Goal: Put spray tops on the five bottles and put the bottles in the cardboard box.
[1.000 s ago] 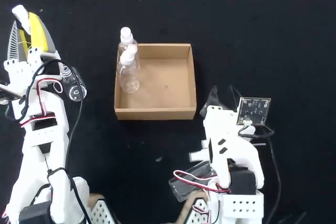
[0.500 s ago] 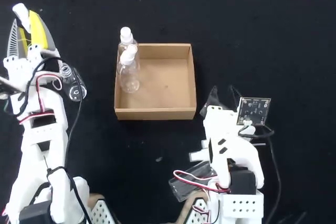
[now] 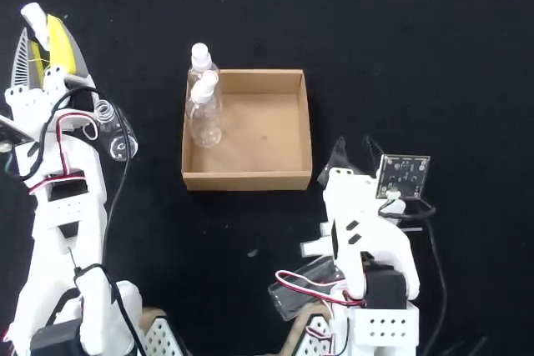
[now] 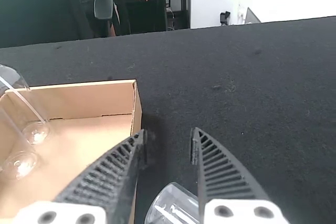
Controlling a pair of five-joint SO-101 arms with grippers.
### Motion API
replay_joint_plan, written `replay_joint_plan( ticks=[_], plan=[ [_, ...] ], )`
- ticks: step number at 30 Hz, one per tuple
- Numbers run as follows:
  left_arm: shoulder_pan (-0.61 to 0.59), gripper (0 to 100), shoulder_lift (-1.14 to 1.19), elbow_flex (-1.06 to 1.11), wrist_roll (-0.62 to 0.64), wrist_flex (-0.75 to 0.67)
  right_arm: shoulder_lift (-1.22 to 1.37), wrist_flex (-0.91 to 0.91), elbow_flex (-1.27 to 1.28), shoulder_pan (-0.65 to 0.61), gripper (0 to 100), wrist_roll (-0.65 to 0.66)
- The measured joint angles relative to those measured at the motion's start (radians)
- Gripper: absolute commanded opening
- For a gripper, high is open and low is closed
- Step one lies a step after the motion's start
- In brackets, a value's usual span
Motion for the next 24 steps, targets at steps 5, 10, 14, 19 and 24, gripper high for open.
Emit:
replay_joint_plan(
  ticks=[5,10,14,19,24],
  plan=[
    [0.000,3,0.000,-0.048,0.000,0.008,0.000,0.000,0.000,0.000,13.0,0.000],
    [0.000,3,0.000,-0.052,0.000,0.008,0.000,0.000,0.000,0.000,13.0,0.000],
    [0.000,3,0.000,-0.052,0.000,0.008,0.000,0.000,0.000,0.000,13.0,0.000],
    [0.000,3,0.011,-0.052,0.000,0.008,0.000,0.000,0.000,0.000,13.0,0.000],
    [0.017,3,0.031,-0.052,0.011,0.008,0.000,0.000,0.000,0.000,13.0,0.000]
  ],
)
